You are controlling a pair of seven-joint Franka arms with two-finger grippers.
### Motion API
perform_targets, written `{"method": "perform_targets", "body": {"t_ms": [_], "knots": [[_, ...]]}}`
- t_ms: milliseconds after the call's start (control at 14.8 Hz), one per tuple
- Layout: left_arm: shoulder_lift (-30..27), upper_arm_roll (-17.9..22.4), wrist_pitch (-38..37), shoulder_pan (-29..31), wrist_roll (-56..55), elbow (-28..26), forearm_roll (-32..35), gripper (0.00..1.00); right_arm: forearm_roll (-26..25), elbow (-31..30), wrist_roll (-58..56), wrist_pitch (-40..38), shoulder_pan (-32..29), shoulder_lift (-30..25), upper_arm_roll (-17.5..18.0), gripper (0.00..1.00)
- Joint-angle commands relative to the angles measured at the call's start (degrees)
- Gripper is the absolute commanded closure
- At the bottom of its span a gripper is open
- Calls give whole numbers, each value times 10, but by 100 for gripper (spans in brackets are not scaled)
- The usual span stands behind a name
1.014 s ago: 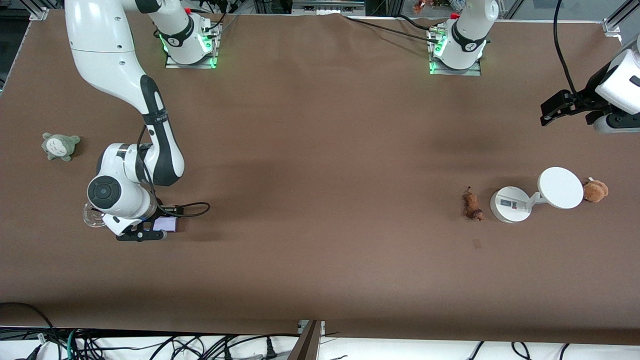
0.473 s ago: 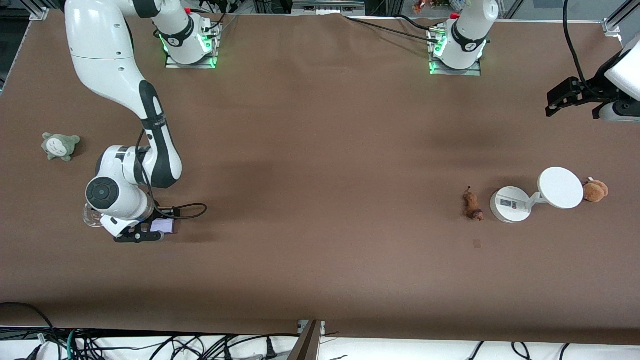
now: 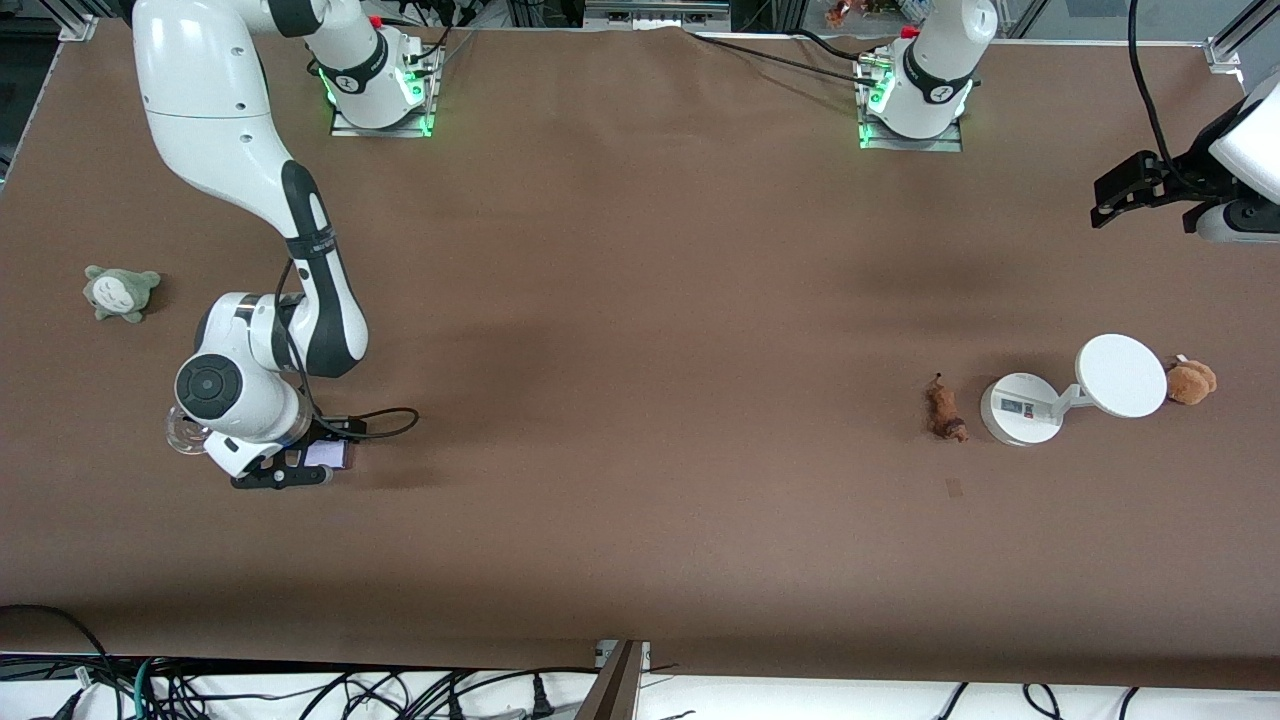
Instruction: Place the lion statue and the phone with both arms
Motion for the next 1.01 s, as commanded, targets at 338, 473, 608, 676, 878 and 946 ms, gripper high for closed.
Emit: {"method": "perform_targets", "body": {"t_ms": [338,473,608,676,878,946], "knots": [[9,6,-1,20,-5,36,-7,0,7,76,-13,-156,35,-73,0,1],[50,8,-7,18,-57,96,-13,0,1,129,-15,-262,31,-95,-4,1],[58,4,-33,14,-47,108,-6,0,0,166,-13,-342,30,-112,-10,0],[60,-6,-43,14,-45,108,-3,0,1,179,-13,-377,30,-123,-18,0],[62,-17,-45,13,-36,90,-3,0,0,185,-7,-457,27,-183,-26,0],[62,-20,-44,14,-38,86,-4,0,0,185,-6,-472,20,-195,-23,0]]}}
